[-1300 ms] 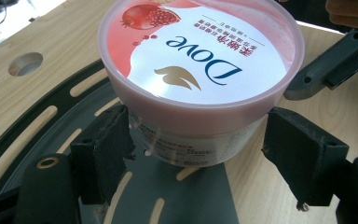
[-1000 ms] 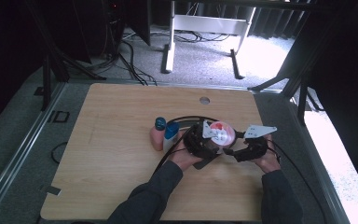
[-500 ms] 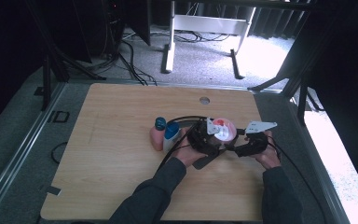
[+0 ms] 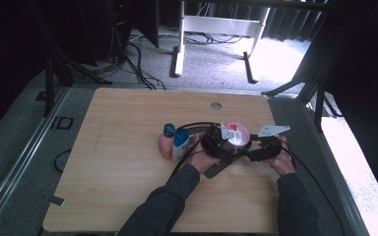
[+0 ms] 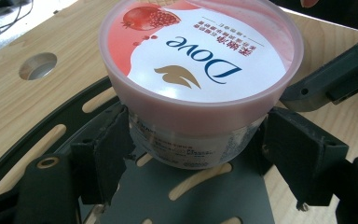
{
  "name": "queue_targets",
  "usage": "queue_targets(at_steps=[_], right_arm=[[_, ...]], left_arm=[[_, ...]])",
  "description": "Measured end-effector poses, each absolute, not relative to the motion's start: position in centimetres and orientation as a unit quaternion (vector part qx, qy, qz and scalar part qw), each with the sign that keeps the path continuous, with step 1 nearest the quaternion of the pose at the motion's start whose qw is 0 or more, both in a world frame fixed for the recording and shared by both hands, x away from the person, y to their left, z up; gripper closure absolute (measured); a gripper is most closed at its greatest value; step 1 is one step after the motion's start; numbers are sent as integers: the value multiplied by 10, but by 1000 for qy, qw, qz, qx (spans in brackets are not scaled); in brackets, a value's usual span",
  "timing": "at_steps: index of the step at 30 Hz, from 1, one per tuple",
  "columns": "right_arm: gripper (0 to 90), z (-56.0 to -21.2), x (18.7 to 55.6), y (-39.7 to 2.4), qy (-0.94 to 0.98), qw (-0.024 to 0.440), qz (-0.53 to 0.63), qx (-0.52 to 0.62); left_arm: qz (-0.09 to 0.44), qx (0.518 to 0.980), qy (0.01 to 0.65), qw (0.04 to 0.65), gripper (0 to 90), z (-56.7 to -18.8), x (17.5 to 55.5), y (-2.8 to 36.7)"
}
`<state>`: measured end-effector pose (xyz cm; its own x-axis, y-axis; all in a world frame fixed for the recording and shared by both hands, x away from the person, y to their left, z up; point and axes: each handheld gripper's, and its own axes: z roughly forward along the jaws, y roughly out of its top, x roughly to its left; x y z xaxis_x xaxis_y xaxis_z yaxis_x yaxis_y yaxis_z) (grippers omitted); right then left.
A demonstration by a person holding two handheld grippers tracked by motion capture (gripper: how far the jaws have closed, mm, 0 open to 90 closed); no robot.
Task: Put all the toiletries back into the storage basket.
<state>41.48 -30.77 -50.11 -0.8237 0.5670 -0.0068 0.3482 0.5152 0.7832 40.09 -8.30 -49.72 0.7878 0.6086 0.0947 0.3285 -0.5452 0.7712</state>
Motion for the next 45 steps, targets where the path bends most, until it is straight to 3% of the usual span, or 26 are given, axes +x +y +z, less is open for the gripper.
queue_targets(at_steps=[45], right_arm=[[232,-517,425,-314,873,133,366,293]], left_arm=[[145,874,276,372,248,-519,421,-96]])
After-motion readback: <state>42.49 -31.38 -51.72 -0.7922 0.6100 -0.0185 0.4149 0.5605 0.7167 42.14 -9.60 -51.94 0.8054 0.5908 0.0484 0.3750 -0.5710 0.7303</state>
